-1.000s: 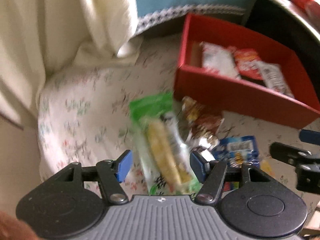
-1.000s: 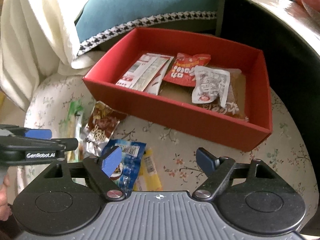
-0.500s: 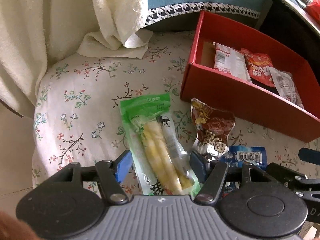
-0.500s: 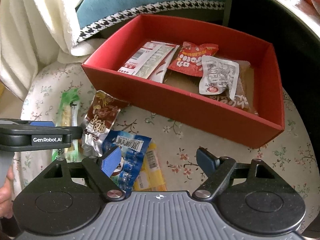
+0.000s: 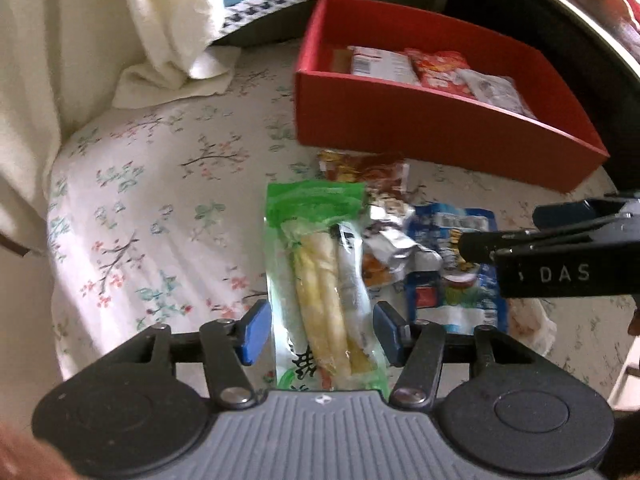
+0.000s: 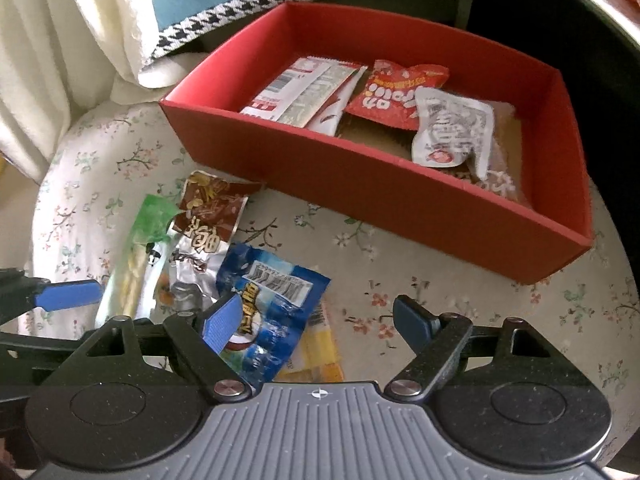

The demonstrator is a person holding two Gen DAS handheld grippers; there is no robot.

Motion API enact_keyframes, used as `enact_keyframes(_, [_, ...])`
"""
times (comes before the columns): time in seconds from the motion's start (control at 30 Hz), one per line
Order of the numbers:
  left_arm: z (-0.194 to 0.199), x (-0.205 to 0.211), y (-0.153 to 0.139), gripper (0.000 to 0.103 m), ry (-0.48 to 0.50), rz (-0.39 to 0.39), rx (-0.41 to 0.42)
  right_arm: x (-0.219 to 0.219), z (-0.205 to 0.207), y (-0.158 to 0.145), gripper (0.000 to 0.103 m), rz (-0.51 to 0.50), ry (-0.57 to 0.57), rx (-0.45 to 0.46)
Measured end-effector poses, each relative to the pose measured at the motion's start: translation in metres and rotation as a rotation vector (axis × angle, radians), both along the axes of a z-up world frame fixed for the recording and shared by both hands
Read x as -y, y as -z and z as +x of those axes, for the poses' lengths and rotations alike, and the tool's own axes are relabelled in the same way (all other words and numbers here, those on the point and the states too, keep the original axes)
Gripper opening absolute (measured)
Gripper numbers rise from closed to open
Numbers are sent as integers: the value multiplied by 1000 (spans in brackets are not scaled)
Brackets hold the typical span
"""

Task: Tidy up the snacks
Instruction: 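Grasp the green bamboo-shoot pack with the left tool while the right tool grasps the blue packet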

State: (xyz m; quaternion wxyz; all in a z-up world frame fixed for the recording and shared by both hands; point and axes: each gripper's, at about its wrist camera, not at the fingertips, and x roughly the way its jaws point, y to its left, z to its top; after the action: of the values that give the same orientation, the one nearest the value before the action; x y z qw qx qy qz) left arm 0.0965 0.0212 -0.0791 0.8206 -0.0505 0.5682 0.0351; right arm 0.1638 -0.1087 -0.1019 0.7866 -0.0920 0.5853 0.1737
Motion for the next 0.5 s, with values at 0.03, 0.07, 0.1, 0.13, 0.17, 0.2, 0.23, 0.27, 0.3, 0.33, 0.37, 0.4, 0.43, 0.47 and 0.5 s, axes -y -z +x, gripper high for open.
enact_keyframes(0.03, [0,-1,0,50,-6,2,-1,-4,0,3,88,-3,-5,-9])
enact_keyframes(0.07, [0,-2,0,52,-12,-8,-4,-9,-1,6,88,-10,-12,-16])
enact_keyframes(0.1, [1,-3,1,55,-15,-19,-13,-14,-1,9,88,-17,-21,-21])
enact_keyframes(0.13, [1,-2,4,56,-11,-26,-26,-18,-2,13,88,-23,-30,-27])
enact_keyframes(0.17, [0,-1,8,57,-1,-24,-35,-23,-4,16,89,-27,-41,-33])
enact_keyframes(0.2, [-1,2,10,58,11,-6,-43,-27,-6,19,91,-33,-46,-22])
enact_keyframes(0.23, [-3,6,12,59,30,17,-38,-31,-7,20,92,-47,-63,-9])
enact_keyframes(0.27, [-4,9,12,59,48,37,-36,-34,-8,21,92,-61,-84,4])
enact_keyframes(0.3, [-5,11,12,59,61,47,-32,-35,-9,20,90,-67,-98,6])
enact_keyframes(0.33, [-6,10,13,59,68,46,-32,-35,-9,20,87,-72,-113,1])
enact_keyframes(0.37, [-7,9,13,59,73,42,-34,-34,-10,18,85,-75,-127,-3])
enact_keyframes(0.4, [-8,7,12,59,74,36,-33,-32,-11,17,82,-78,-139,-7])
enact_keyframes(0.43, [-8,5,12,59,73,28,-33,-29,-11,15,80,-81,-141,-6])
enact_keyframes(0.47, [-9,3,11,59,70,24,-31,-25,-11,14,79,-79,-139,-7])
enact_keyframes(0.5, [-9,2,11,58,68,21,-30,-21,-11,12,76,-75,-139,-10])
